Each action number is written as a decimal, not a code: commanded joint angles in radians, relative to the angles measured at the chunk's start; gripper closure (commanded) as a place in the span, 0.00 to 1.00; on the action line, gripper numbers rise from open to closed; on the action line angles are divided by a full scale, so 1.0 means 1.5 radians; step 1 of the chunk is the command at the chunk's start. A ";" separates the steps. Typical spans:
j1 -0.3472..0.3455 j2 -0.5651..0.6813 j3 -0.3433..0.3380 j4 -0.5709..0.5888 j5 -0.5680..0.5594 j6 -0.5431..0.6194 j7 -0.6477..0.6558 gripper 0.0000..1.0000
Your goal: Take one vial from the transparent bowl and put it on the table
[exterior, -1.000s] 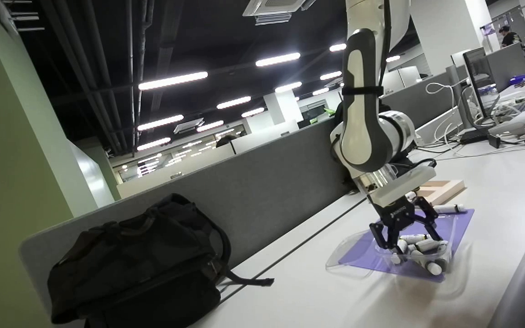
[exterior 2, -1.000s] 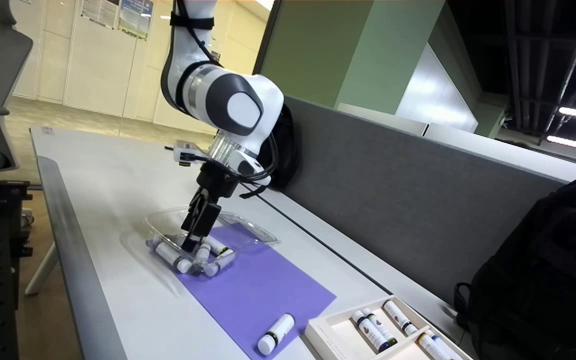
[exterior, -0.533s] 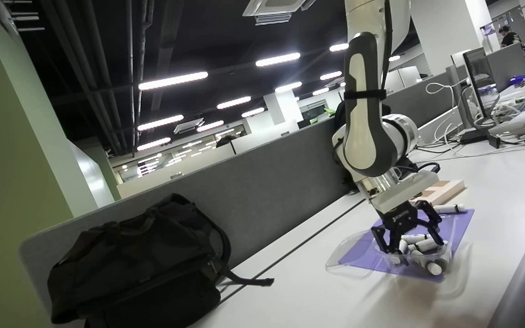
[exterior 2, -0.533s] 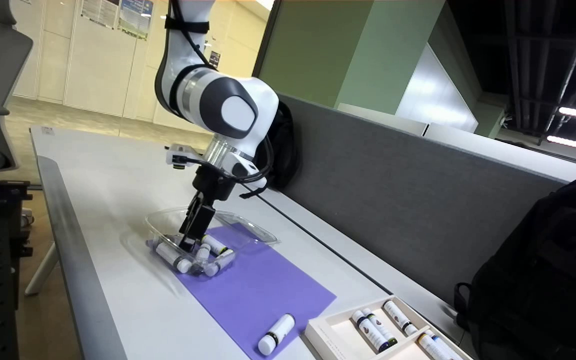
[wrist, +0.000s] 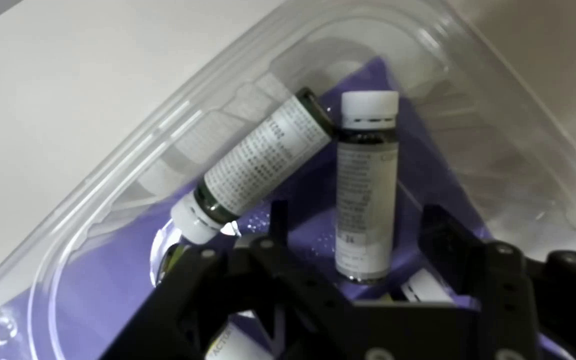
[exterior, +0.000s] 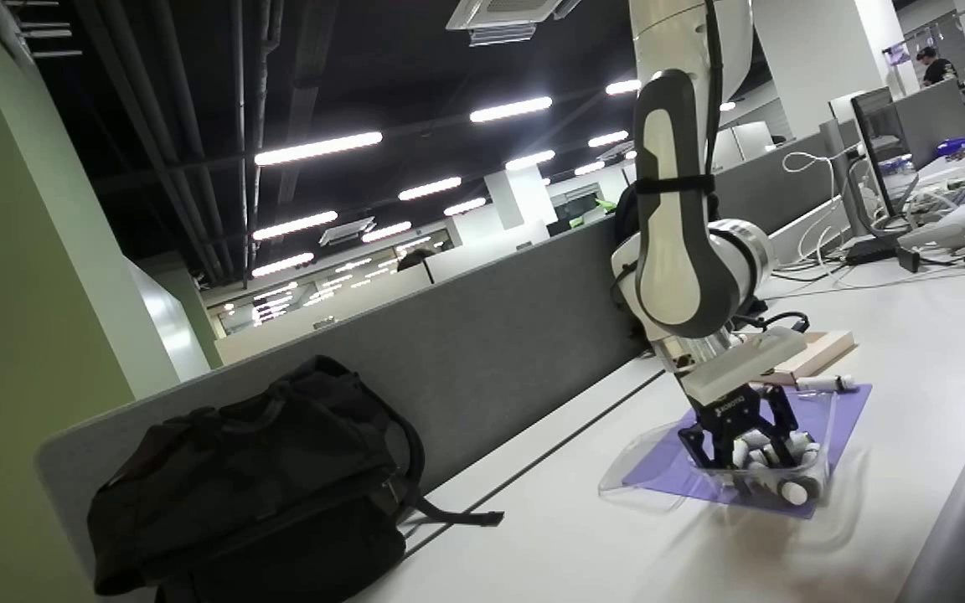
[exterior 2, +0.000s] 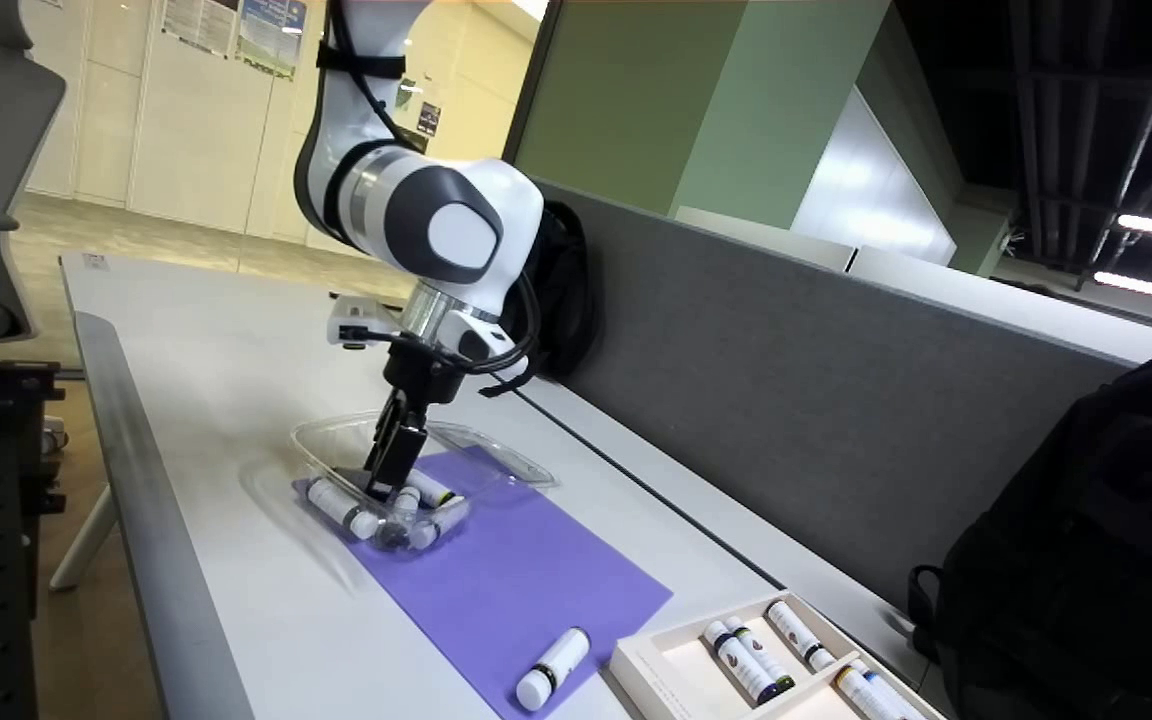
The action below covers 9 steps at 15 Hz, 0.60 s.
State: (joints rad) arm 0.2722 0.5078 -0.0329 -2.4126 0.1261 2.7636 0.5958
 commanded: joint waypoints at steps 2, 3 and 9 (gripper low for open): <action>0.022 0.003 -0.009 -0.013 0.000 0.028 0.014 0.68; 0.019 0.000 -0.006 -0.012 0.003 0.024 0.010 0.74; -0.006 -0.042 -0.005 -0.020 0.009 -0.012 -0.015 0.93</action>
State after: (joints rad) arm 0.2888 0.4993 -0.0381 -2.4137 0.1279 2.7864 0.5918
